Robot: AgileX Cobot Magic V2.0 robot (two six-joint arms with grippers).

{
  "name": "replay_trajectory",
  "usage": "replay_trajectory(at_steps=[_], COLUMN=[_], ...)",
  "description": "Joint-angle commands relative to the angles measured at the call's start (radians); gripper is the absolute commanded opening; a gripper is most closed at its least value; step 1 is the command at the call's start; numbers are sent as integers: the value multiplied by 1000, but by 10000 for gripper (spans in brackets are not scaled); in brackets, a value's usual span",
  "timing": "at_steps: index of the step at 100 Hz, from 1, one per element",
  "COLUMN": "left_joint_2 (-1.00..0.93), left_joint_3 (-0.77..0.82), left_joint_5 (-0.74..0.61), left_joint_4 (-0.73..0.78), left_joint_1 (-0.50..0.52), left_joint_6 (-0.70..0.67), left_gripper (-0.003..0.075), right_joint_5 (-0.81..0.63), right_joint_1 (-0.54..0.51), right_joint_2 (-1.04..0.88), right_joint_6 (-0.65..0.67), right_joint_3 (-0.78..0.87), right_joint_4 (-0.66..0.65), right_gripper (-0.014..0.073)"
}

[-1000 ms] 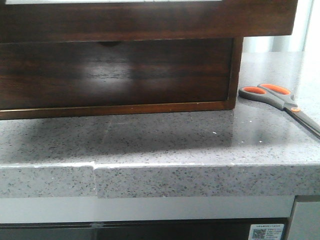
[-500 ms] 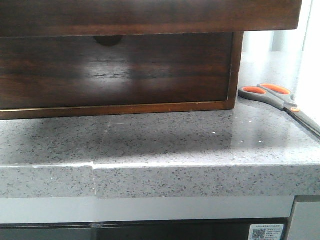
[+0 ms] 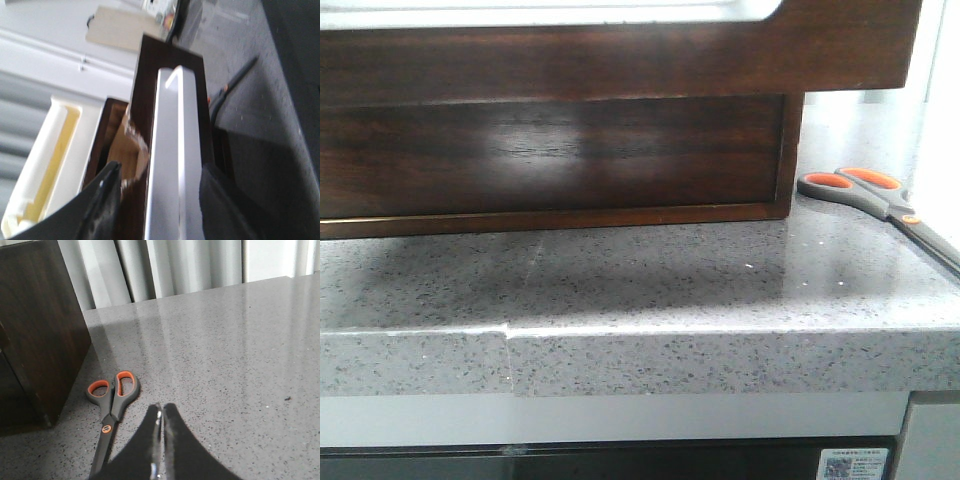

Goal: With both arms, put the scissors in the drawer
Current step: 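Pull the drawer open toward the robot with the left gripper, then lower the right gripper over the grey-orange scissors and grasp them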

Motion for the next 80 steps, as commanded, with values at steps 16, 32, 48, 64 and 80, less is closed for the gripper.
replay_trajectory(at_steps=[16, 32, 48, 64, 80], left_joint_2=[-1, -5, -50, -126, -200], left_joint_3=[-37, -37, -44, -44, -44], left_joint_5=[-99, -165, -208, -206, -182], left_joint_4=[-27, -23, -140, -244, -322], left_joint_1=[-7, -7, -7, -7, -7], left_joint_6=[-24, -24, -24, -24, -24], left_gripper=[346, 346, 346, 346, 346], right_joint_5=[-78, -48, 6, 57, 118], right_joint_1=[-1, -1, -1, 22, 90], right_joint_2=[18, 18, 25, 68, 158], right_joint_6=[-7, -7, -7, -12, -12], right_joint_3=[-32, -32, -61, -108, -168], right_joint_4=[2, 2, -39, -139, -160], right_gripper=[-50, -50, -50, -2, 167])
